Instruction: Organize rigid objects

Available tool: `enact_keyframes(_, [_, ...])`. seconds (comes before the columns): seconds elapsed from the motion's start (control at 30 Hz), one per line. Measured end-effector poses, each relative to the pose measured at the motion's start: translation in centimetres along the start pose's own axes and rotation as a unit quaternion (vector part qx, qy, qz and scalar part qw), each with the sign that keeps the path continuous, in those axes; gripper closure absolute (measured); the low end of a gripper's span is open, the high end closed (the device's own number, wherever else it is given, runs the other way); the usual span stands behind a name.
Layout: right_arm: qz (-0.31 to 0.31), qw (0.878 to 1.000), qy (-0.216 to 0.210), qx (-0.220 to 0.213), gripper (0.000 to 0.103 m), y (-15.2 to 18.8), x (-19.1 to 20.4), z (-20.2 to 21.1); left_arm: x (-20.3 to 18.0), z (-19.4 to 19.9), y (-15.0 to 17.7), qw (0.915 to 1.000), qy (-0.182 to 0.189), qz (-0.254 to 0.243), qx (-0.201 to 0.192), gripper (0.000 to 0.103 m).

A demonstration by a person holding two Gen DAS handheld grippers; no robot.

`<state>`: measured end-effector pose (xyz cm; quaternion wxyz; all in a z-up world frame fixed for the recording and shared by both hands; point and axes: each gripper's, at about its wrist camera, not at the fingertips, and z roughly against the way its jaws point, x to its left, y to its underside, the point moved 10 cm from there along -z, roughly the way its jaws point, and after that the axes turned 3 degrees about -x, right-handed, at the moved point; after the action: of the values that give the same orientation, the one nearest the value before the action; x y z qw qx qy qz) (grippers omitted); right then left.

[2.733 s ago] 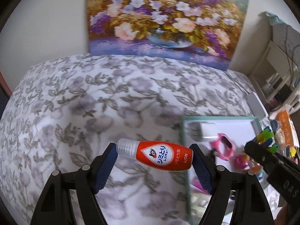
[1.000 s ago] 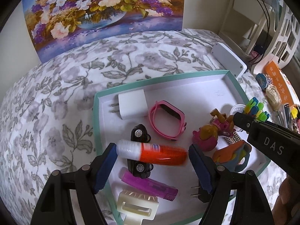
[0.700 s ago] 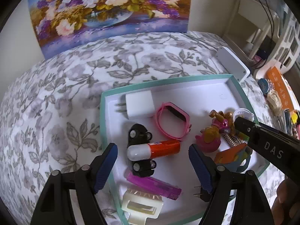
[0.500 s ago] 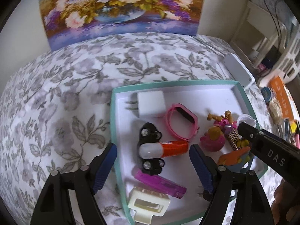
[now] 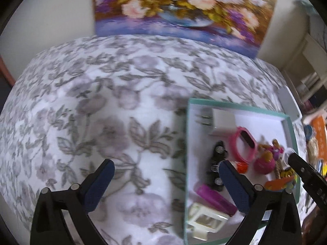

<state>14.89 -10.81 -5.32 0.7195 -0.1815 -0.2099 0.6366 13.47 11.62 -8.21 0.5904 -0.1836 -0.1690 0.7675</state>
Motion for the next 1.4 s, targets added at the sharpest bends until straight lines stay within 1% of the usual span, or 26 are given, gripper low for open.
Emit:
enact_keyframes(0.1, [0.016, 1.000, -0.003, -0.008, 0.016, 0.2, 1.4, 0.7, 1.5, 0.5, -0.3, 0.9998, -0.012, 0.011, -0.012, 0.000])
enact_keyframes(0.2, [0.024, 1.000, -0.010, -0.006, 0.016, 0.8, 2.4, 1.0, 2.8, 1.0, -0.4, 0.9993, -0.022, 0.022, -0.018, 0.000])
enact_keyframes(0.33, [0.036, 0.999, -0.010, -0.003, 0.016, 1.9, 3.6, 1.4, 4.0, 1.4, 0.0, 0.9990, -0.026, 0.031, -0.018, 0.000])
enact_keyframes(0.43, [0.044, 0.999, -0.009, 0.000, 0.016, 2.8, 4.3, 1.7, 4.3, 1.8, 0.6, 0.9992, -0.020, 0.032, -0.014, 0.000])
enact_keyframes(0.5, [0.048, 0.999, -0.009, 0.004, 0.016, 3.5, 4.6, 1.9, 4.6, 2.1, 1.0, 0.9991, -0.025, 0.032, -0.011, 0.000])
enact_keyframes(0.6, [0.053, 0.999, -0.009, 0.008, 0.016, 4.3, 4.9, 2.3, 4.9, 2.5, 1.6, 0.9989, -0.036, 0.029, -0.005, 0.000])
enact_keyframes(0.7, [0.052, 0.999, -0.011, 0.008, 0.016, 4.9, 4.9, 2.8, 5.4, 3.3, 2.1, 0.9984, -0.049, 0.026, -0.014, 0.000])
enact_keyframes(0.83, [0.048, 0.999, -0.009, 0.008, 0.016, 5.8, 4.8, 3.6, 5.9, 4.3, 2.5, 0.9980, -0.056, 0.020, -0.021, 0.000])
enact_keyframes(1.03, [0.040, 0.999, -0.011, 0.019, 0.016, 7.3, 4.7, 4.1, 6.5, 5.7, 3.6, 0.9967, -0.074, 0.012, -0.030, 0.000])
enact_keyframes(1.2, [0.043, 0.998, -0.007, 0.039, 0.016, 9.0, 4.6, 3.9, 6.5, 6.8, 4.6, 0.9964, -0.076, -0.001, -0.037, 0.000])
enact_keyframes(1.4, [0.038, 0.998, -0.002, 0.040, 0.016, 10.0, 4.1, 4.6, 6.3, 7.9, 6.0, 0.9955, -0.082, -0.023, -0.042, 0.000])
